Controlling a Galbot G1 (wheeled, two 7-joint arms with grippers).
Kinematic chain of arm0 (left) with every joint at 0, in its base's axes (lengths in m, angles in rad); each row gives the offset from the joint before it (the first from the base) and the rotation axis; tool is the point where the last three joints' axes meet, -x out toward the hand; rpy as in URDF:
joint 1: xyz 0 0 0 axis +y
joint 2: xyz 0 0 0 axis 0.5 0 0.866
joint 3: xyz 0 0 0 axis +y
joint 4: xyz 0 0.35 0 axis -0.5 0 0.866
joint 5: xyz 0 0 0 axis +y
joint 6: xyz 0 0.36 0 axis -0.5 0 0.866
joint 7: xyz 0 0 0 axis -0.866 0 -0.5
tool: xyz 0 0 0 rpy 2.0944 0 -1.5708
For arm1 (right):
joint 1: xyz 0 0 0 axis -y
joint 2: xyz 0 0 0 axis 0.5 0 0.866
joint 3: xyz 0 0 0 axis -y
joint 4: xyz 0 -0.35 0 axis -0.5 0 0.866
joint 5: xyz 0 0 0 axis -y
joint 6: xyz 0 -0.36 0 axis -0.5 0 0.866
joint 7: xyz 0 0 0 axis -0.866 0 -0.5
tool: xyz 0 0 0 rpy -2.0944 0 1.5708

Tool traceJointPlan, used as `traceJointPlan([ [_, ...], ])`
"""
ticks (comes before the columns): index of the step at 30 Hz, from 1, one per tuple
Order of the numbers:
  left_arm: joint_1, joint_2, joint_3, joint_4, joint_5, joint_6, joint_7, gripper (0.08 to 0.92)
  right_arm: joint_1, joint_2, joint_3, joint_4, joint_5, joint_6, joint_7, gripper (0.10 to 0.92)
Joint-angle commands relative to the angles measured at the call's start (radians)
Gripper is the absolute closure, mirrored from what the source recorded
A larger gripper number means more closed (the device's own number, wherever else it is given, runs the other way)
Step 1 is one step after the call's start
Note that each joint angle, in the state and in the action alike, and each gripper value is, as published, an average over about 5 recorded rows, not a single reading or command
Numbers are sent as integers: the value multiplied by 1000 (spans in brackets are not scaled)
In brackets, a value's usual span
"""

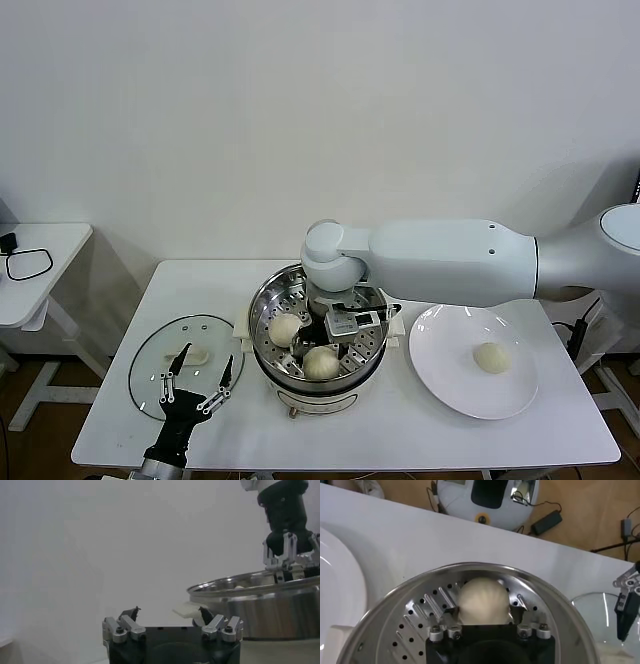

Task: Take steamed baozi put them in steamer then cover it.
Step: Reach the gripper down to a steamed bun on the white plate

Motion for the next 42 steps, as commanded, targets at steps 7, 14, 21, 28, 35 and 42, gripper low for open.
traceJointPlan([
  [7, -1, 3, 4, 1, 0, -1, 1, 177, 90, -195, 181, -26, 148, -198, -104, 203],
  [14, -7, 8, 12, -4, 1, 3, 1, 177, 169, -424, 124, -284, 401, -479, -133, 203],
  [21, -9, 9, 24, -8, 4, 5, 1, 177, 92, -536, -16, -498, 482, -586, -116, 203],
  [28, -9, 9, 24, -9, 5, 8, -1, 177, -75, -592, -28, -555, 454, -610, -79, 203],
  [35, -8, 9, 19, -6, 5, 10, -2, 177, -174, -642, -1, -515, 407, -628, -44, 203],
  [42, -7, 6, 20, -10, 6, 12, -3, 177, -258, -639, 51, -516, 403, -636, 32, 203],
])
